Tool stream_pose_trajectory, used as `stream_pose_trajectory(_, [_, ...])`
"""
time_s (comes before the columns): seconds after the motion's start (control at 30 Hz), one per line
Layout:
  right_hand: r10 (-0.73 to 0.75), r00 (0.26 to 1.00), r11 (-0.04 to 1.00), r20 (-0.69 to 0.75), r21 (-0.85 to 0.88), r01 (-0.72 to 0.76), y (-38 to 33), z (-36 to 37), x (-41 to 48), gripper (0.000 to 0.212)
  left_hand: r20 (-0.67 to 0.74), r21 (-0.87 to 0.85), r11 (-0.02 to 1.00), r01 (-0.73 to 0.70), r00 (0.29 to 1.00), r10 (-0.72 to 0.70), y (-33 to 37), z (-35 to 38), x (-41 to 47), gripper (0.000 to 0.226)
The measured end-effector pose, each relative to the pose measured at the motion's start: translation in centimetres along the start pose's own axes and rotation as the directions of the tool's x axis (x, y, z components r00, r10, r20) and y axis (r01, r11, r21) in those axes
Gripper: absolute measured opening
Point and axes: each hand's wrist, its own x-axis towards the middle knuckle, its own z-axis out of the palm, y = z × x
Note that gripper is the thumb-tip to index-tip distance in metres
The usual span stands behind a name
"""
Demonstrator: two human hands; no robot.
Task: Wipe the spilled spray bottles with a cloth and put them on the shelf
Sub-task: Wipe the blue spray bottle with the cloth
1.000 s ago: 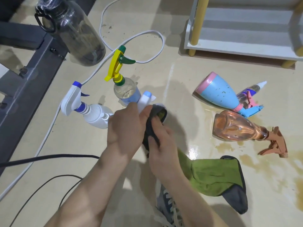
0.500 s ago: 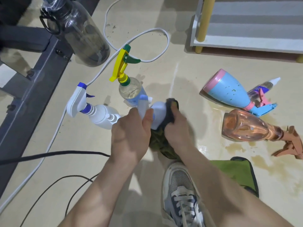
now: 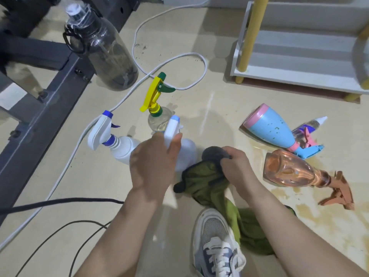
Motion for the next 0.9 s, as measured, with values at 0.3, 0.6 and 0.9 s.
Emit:
stream_pose_trajectory(0.3, [0.14,0.984,0.717,0.108,0.674,-0.176,-3.0,-6.1,-9.2,0.031,0.105,0.064,0.989,0.134,0.984,-0.141,0.5,-1.1,1.5,0.045])
stream_pose_trajectory(0.6, [-0.136,0.982,0.904,-0.128,0.39,0.176,-9.0,-12.1,-19.4,0.02,0.26,-0.48,0.877,-0.004,0.954,0.147,6.0,-15.1,-1.9,0.019])
stream_pose_trajectory(0.9, [-0.445,0.879,0.815,-0.172,0.329,0.477,-15.8,-19.8,-35.1,0.018,0.295,-0.666,0.615,-0.422,0.608,0.737,17.0,-28.4,-11.8,0.016])
